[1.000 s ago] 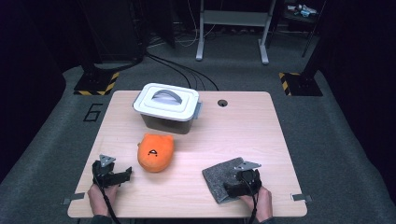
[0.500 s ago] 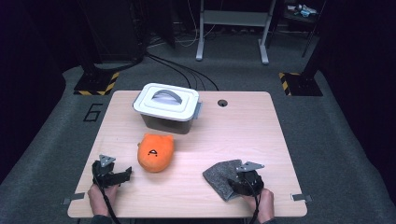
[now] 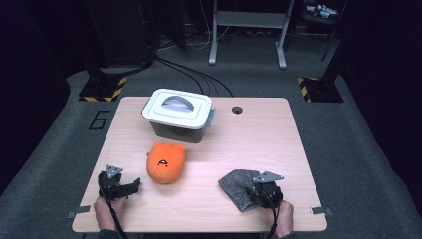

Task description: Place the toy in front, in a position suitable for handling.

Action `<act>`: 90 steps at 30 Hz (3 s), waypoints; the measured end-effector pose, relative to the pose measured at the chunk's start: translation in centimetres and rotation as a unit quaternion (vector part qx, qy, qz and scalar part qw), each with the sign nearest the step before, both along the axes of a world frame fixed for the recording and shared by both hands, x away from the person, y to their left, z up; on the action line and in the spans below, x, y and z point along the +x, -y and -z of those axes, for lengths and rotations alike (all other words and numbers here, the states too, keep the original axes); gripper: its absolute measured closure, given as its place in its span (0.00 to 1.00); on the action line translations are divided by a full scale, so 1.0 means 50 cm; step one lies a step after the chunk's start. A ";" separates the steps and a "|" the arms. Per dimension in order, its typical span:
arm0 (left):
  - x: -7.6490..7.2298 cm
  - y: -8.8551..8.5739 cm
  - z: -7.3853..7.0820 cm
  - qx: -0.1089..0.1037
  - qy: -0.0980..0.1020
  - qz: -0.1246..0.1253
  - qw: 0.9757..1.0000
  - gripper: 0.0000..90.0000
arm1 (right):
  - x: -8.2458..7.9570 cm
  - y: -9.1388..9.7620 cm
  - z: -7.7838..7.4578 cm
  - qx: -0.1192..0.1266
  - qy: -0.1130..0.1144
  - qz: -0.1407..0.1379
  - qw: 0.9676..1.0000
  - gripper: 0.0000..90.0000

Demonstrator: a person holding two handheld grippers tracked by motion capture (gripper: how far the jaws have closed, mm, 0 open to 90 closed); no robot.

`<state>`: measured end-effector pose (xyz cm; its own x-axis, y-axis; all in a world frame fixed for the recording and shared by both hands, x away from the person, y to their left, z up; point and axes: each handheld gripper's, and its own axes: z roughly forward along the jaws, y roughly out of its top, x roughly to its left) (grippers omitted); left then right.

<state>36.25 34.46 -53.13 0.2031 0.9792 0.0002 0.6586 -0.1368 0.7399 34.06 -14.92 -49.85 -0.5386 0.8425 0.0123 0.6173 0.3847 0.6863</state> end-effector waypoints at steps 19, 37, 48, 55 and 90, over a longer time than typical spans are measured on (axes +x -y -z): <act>0.000 0.000 0.000 0.000 0.000 -0.001 1.000 0.12 | 0.015 0.047 -0.058 0.002 0.039 0.018 0.999 0.75; 0.000 0.000 0.000 0.000 0.000 -0.002 1.000 0.12 | 0.047 0.099 -0.101 0.006 0.062 0.051 0.997 0.75; 0.000 0.000 0.000 0.000 0.000 -0.002 1.000 0.12 | 0.081 0.134 -0.111 0.002 0.070 0.081 0.994 0.74; 0.000 0.000 0.000 0.000 0.000 -0.002 1.000 0.12 | 0.102 0.148 -0.119 0.003 0.075 0.096 0.992 0.74; 0.000 0.001 0.001 -0.002 0.001 -0.005 1.000 0.12 | 0.234 0.209 -0.046 0.005 0.020 0.184 0.983 0.18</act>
